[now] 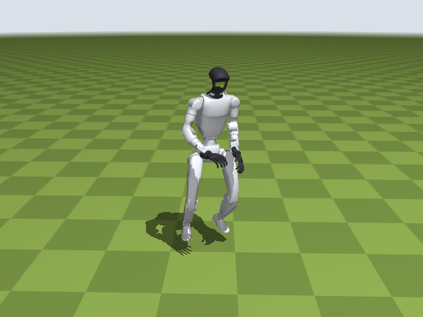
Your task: Sport exercise
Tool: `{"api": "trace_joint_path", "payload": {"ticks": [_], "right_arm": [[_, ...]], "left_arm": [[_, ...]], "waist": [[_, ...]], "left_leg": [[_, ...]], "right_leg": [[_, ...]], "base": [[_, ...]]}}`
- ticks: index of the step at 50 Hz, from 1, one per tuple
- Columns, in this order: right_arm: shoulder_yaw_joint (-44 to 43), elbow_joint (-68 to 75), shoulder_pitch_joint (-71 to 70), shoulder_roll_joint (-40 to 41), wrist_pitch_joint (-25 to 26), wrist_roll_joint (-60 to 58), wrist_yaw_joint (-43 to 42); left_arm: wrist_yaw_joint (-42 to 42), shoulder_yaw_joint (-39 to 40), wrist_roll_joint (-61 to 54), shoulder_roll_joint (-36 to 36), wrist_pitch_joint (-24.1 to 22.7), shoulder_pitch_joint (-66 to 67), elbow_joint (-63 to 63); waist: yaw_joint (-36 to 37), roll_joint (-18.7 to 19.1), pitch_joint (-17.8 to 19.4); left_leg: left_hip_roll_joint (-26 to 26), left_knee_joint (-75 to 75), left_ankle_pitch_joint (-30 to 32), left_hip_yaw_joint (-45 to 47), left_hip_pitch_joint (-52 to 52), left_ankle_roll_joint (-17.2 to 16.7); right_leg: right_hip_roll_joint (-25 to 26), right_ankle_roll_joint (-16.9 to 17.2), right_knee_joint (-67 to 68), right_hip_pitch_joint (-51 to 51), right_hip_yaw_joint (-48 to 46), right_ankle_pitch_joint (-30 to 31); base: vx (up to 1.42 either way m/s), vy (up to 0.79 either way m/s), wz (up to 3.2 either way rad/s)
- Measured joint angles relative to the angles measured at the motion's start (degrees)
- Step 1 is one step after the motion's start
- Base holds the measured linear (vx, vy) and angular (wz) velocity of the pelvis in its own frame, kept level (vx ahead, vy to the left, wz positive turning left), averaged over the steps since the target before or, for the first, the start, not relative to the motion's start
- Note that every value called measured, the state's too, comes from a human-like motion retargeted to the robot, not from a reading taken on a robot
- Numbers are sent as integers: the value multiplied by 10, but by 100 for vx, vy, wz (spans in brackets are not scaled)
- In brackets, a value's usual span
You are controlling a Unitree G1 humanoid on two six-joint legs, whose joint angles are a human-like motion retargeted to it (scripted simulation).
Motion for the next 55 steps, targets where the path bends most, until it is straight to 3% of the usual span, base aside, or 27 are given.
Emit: {"api": "trace_joint_path", "payload": {"ticks": [5, 7, 10, 12, 15, 17, 20, 22, 25, 28, 33, 35, 37, 38, 40, 42, 44, 45, 48, 50, 52, 55], "right_arm": [[-70, -48, 80, 17, 0, -16, -95], [-95, -76, 81, 33, 7, -5, -164], [-112, -100, 70, 69, 11, 17, -237], [-120, -127, 58, 91, 1, 38, -279], [-141, -228, 37, 98, -33, 70, -333], [-125, -306, 9, 89, -56, 73, -340], [7, -351, -79, 76, -89, 52, -278], [150, -322, -145, 95, -123, 22, -202], [350, -230, -225, 160, -177, -25, -99], [467, -139, -249, 230, -212, -61, -43], [491, -60, -241, 297, -238, -66, -22], [491, -45, -246, 315, -233, -69, -20], [489, -30, -268, 336, -223, -80, -23], [486, -21, -284, 347, -219, -90, -24], [489, 7, -321, 371, -210, -118, -21], [490, 40, -349, 379, -205, -140, -9], [491, 69, -355, 383, -206, -150, 9], [491, 81, -353, 383, -207, -151, 19], [491, 120, -328, 383, -212, -139, 60], [491, 123, -304, 362, -220, -125, 84], [491, 97, -289, 333, -233, -105, 106], [491, 27, -264, 295, -255, -66, 126]], "left_arm": [[88, 29, -16, 4, -28, 28, -58], [130, 31, -5, 12, -45, -10, -115], [164, 24, 5, 6, -67, -63, -181], [165, 14, -3, -1, -82, -82, -224], [144, 0, -35, 12, -109, -78, -325], [121, -23, -52, 26, -119, -72, -399], [71, -102, -28, 42, -119, -114, -433], [37, -202, 14, 30, -120, -178, -399], [-13, -350, 58, -17, -134, -266, -321], [-46, -449, 74, -68, -153, -302, -249], [-73, -522, 17, -134, -178, -285, -184], [-74, -519, -23, -153, -181, -268, -176], [-61, -500, -72, -168, -181, -257, -166], [-51, -489, -95, -174, -180, -254, -157], [-34, -470, -128, -181, -178, -255, -123], [-34, -465, -146, -190, -173, -270, -82], [-48, -477, -160, -194, -163, -284, -41], [-57, -487, -164, -192, -157, -292, -23], [-87, -541, -145, -193, -138, -322, 15], [-101, -571, -101, -189, -130, -330, 4], [-113, -576, -61, -178, -132, -331, -28], [-131, -553, -26, -156, -149, -318, -86]], "waist": [[-23, 15, 23], [-27, 21, 40], [-30, 24, 52], [-26, 23, 43], [-17, 20, 35], [-20, 16, 22], [-40, 6, -13], [-54, 4, -10], [-66, 0, 25], [-68, 1, 64], [-34, 6, 85], [-23, 8, 85], [-21, 11, 99], [-21, 16, 108], [-11, 35, 88], [-17, 31, 62], [-26, 15, 34], [-30, 9, 31], [-10, 3, 67], [-9, 5, 74], [-18, 6, 78], [-32, 16, 83]], "left_leg": [[8, 124, -199, 20, -27, 47], [17, 168, -236, 25, -78, 76], [21, 226, -236, 26, -136, 106], [18, 230, -236, 25, -148, 106], [3, 154, -219, 23, -90, 78], [-16, 10, -102, 18, -22, 41], [-27, -250, 195, 58, 68, -33], [-32, -267, 256, 74, 59, -46], [-39, -197, 209, 89, 8, -38], [-43, -139, 154, 84, -37, -34], [-36, -80, 91, 67, -69, 1], [-36, -24, 7, 57, -77, 33], [-30, 82, -125, 49, -104, 74], [-17, 142, -184, 48, -127, 92], [30, 219, -236, 48, -225, 120], [19, 249, -236, 53, -311, 146], [2, 254, -236, 63, -354, 151], [0, 254, -236, 64, -354, 144], [6, 187, -236, 57, -229, 87], [3, 115, -177, 52, -155, 50], [11, 50, -84, 66, -111, 25], [7, 33, 4, 62, -97, -9]], "right_leg": [[-5, -87, 155, -48, -9, -231], [-6, -119, 196, -101, 0, -253], [-23, -152, 259, -160, 5, -253], [-27, -153, 266, -172, 3, -253], [-20, -112, 203, -114, -14, -240], [0, -60, 83, -61, -7, -124], [-8, 18, -96, -13, -23, 126], [-10, 22, -85, -32, -24, 163], [-6, 0, -12, -73, -30, 123], [5, -22, 27, -101, -41, 77], [3, -57, 56, -102, -59, 11], [-5, -88, 96, -102, -53, -73], [-3, -139, 170, -120, -32, -203], [10, -165, 198, -141, -20, -241], [53, -221, 227, -238, -7, -253], [27, -221, 278, -333, 16, -253], [-2, -221, 319, -391, 30, -253], [-8, -221, 332, -398, 32, -253], [12, -206, 267, -267, -13, -253], [17, -155, 200, -191, -33, -198], [20, -100, 129, -153, -43, -90], [34, -69, 105, -135, -41, -31]], "base": [[-28, -3, 3], [-40, 3, 7], [-33, 2, 15], [-12, 0, 7], [4, -2, 7], [-3, -1, 25], [-10, 0, 32], [-18, -1, 34], [-23, -2, 36], [-23, -3, 27], [-21, -3, 12], [-20, -2, -4], [-23, 0, -16], [-32, 4, -51], [-40, 6, -76], [-32, 10, -3], [-22, -3, 46], [-13, -16, 38], [9, -22, 26], [6, -14, 66], [-11, -7, 69], [-16, -5, 31]]}}
